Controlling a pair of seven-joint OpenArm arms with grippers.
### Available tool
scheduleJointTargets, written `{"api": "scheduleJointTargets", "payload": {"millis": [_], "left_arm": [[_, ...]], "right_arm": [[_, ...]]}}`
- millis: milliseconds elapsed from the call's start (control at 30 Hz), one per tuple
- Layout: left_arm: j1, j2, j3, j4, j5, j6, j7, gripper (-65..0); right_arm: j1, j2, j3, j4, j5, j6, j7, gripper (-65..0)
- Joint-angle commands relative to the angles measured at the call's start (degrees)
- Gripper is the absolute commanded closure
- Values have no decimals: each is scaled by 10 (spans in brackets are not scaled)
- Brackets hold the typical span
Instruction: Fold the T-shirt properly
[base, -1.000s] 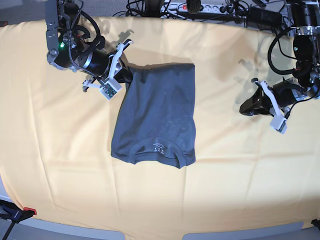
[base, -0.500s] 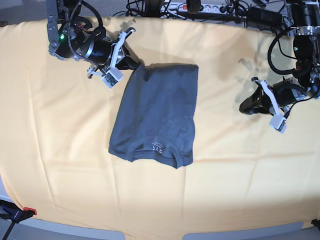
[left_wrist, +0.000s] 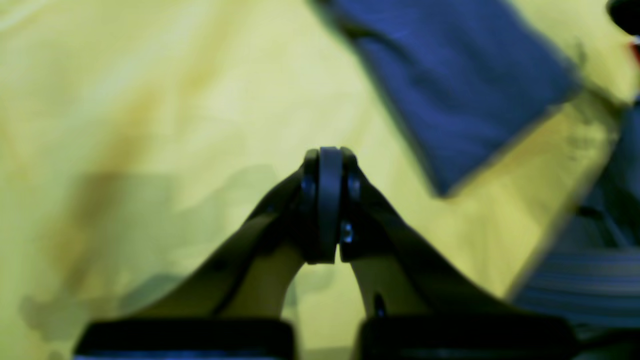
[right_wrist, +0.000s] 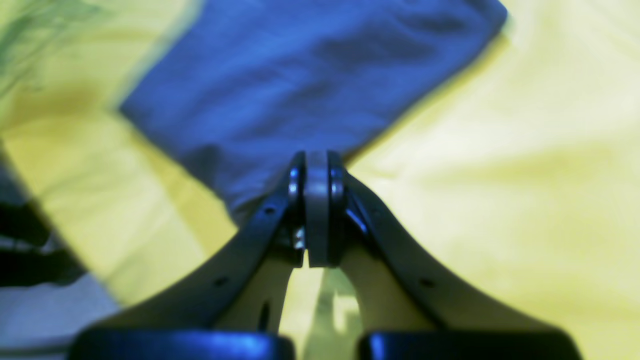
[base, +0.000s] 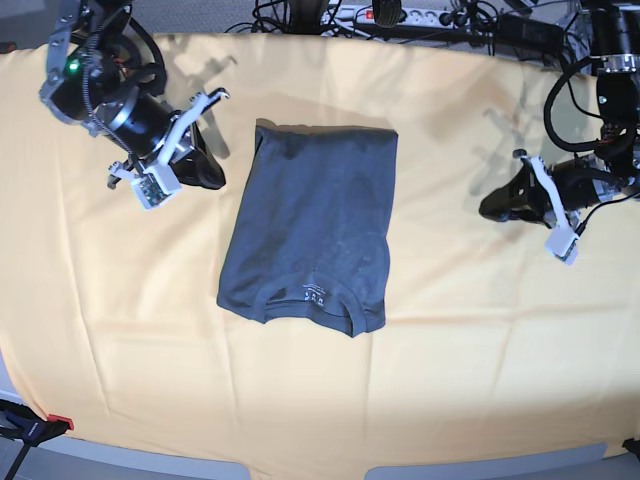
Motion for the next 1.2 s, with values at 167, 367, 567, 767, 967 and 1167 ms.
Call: {"api": "scheduleJointTargets", "payload": {"millis": [167,367,567,767,967,1167], "left_arm": [[47,-13,-99,17,-128,-5,60,0],[159,-12,-181,80,-128,-5,58,0],[328,4,-268,246,-128,17,68,0],[520,43,-328,421,-128,21,94,0],[696,123,-325,421,-128,4,94,0],[720,165,-228,347,-56,1,82,0]], "right_arm": [[-39,3,165,10,311,54,-65,0],[-98,11,294,14,404,54,-176,0],[-214,14,388,22,404,54,-197,0],[-315,14,441,22,404,44,-237,0],[-450,14,426,-3,404,54,-237,0],[-473,14,315,-125,391,54,-235,0]]}}
